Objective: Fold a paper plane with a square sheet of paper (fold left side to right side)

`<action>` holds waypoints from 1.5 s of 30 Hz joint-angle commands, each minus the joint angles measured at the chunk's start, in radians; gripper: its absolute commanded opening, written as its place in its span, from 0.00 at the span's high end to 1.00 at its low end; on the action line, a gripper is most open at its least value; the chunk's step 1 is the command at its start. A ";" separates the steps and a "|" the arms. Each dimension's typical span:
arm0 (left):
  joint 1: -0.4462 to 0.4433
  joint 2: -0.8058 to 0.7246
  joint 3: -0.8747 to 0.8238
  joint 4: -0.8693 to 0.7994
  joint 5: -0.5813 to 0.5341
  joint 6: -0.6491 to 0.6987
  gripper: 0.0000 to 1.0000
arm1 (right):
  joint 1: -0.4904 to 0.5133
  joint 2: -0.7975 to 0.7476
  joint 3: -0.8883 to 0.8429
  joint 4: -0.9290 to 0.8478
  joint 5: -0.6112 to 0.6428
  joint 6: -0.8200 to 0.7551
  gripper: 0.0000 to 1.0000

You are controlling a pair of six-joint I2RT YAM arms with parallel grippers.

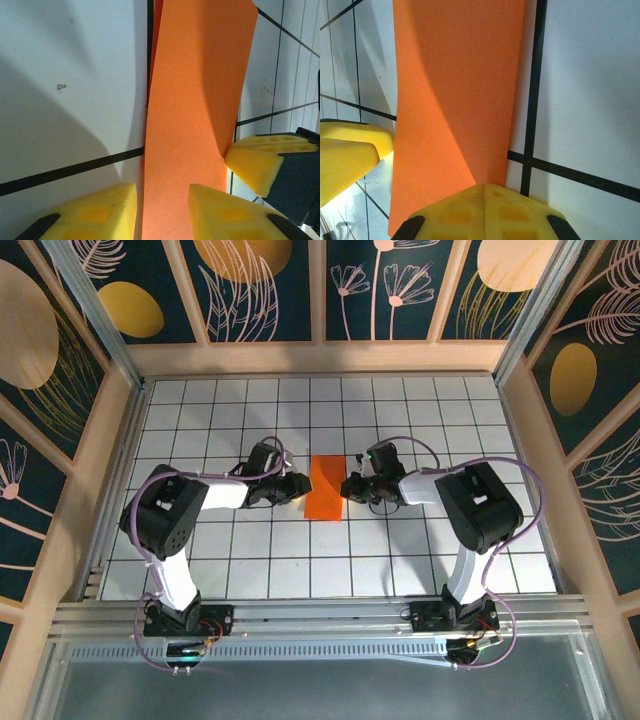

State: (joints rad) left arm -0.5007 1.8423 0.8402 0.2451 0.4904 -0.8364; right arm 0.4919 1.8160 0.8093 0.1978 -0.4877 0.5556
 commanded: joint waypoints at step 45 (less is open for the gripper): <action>-0.033 -0.035 -0.021 0.007 -0.035 -0.102 1.00 | 0.001 -0.377 -0.070 -0.050 0.371 -0.263 0.31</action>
State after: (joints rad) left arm -0.5243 1.8378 0.8307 0.2352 0.4667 -0.9092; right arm 0.4980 1.4979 0.7689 0.1734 -0.1944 0.3492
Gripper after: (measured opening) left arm 0.048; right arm 0.677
